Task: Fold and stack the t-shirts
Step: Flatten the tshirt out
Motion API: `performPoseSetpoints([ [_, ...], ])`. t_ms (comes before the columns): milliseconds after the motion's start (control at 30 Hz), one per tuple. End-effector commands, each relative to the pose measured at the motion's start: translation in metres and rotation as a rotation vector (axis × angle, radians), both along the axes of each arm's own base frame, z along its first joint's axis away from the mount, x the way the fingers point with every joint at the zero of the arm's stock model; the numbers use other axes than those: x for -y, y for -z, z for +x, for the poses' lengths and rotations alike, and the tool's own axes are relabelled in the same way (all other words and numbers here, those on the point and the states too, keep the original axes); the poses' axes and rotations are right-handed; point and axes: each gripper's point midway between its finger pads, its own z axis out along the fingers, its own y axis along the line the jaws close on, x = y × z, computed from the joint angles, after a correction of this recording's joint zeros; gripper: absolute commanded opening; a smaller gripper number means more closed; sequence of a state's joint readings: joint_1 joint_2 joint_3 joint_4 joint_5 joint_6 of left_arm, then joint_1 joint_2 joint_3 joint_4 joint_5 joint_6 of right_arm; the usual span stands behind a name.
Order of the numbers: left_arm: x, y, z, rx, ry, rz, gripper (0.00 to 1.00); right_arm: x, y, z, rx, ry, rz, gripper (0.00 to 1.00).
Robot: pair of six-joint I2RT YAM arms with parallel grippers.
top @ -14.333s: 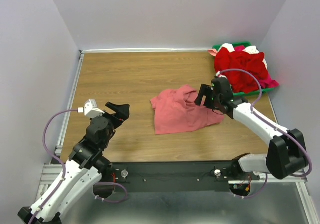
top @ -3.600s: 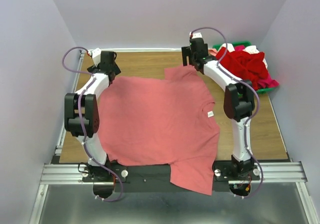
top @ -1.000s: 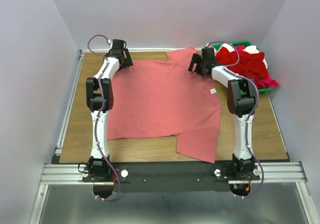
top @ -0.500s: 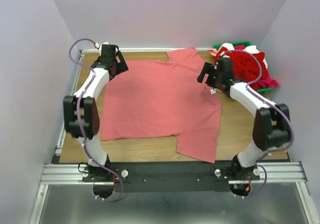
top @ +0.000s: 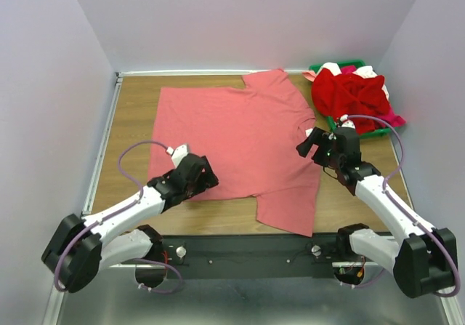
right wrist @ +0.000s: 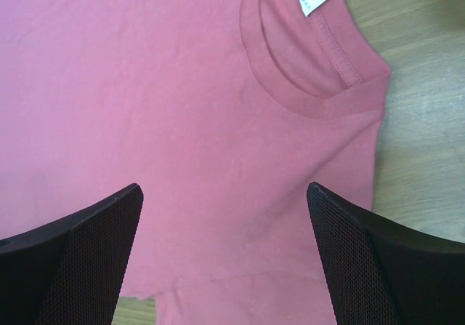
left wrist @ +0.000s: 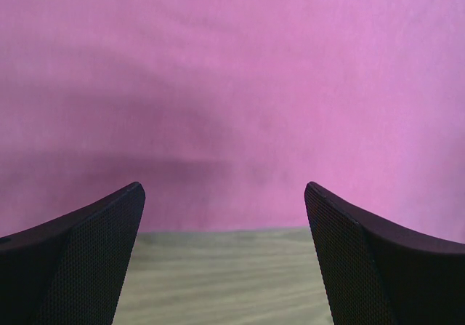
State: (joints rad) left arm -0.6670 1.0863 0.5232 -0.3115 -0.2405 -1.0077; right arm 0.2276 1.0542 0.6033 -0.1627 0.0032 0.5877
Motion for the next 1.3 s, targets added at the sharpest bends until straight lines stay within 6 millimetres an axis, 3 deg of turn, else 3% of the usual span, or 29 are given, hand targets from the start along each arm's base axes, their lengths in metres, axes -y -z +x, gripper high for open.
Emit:
performPoseSetpoints([
  [0,0.001,0.007,-0.017,-0.04,-0.147,-0.122,0.99,-0.009,-0.006,-0.008,0.02,-0.031,0.052,1.0],
  [67,-0.007,0.019,-0.026,-0.089,-0.179,-0.087,0.99,-0.009,-0.006,-0.011,0.028,-0.036,0.053,1.0],
  [300,-0.001,0.038,-0.043,-0.209,-0.124,0.045,0.99,-0.005,-0.001,-0.013,0.023,-0.022,0.04,1.0],
  [467,-0.035,0.049,-0.043,-0.259,-0.261,0.243,0.98,-0.003,-0.004,-0.012,0.033,-0.007,0.039,1.0],
  [600,-0.047,0.048,-0.033,-0.265,-0.35,0.281,0.98,-0.003,-0.003,-0.012,0.031,-0.01,0.036,1.0],
  [667,-0.058,0.049,-0.026,-0.26,-0.388,0.31,0.91,-0.005,-0.006,-0.012,0.037,-0.02,0.045,1.0],
  [700,-0.062,0.049,-0.023,-0.256,-0.4,0.316,0.79,-0.006,-0.008,-0.012,0.041,-0.025,0.046,1.0],
  [733,-0.067,0.051,-0.02,-0.262,-0.413,0.318,0.77,-0.005,-0.008,-0.012,0.043,-0.022,0.045,1.0],
  [933,-0.096,0.045,-0.005,-0.243,-0.491,0.3,0.81,-0.004,-0.014,-0.012,0.065,-0.022,0.043,1.0],
  [1000,-0.101,0.045,-0.001,-0.234,-0.5,0.295,0.98,-0.003,-0.014,-0.012,0.066,-0.02,0.04,1.0],
  [1267,-0.101,0.051,-0.002,-0.277,-0.475,0.32,0.99,-0.015,-0.01,-0.016,0.04,-0.078,0.071,1.0],
])
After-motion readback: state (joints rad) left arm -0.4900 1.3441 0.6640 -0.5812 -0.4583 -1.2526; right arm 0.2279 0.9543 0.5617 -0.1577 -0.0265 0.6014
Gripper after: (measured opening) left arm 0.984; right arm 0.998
